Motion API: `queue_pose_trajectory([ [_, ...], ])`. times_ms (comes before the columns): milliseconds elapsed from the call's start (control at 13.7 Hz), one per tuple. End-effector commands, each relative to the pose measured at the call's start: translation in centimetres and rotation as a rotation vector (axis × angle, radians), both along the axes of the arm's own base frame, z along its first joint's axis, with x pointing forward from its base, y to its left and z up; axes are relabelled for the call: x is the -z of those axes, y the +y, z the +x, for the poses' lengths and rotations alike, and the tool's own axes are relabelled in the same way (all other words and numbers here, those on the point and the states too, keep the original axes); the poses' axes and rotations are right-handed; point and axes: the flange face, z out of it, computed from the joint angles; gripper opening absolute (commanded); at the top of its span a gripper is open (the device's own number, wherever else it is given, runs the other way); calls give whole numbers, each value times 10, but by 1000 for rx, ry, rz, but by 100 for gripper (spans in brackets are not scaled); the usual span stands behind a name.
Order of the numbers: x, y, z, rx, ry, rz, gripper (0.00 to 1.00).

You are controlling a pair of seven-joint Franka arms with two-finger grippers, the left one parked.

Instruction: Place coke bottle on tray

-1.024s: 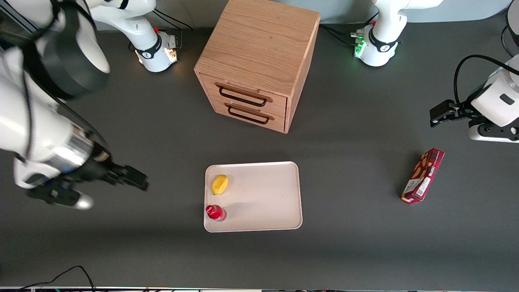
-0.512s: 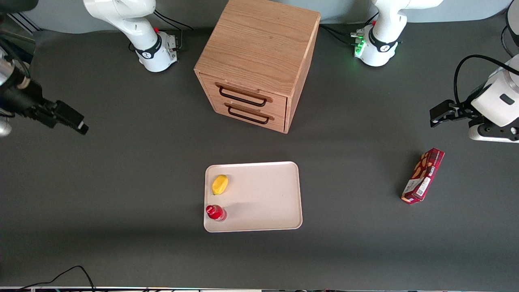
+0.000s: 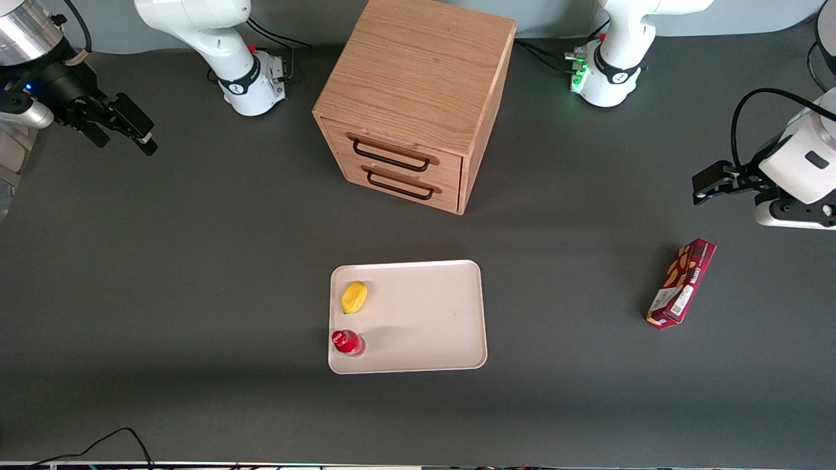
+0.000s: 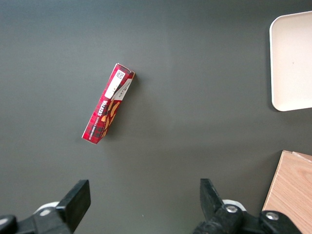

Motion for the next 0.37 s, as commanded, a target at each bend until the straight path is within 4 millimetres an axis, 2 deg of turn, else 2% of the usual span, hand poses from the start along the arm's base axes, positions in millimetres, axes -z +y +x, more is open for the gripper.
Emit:
queue_pose_trajectory([
  [0,-3,-5,11,-104,-15,-36,100],
  [293,-16,-11,28,-97,-16,-31,100],
])
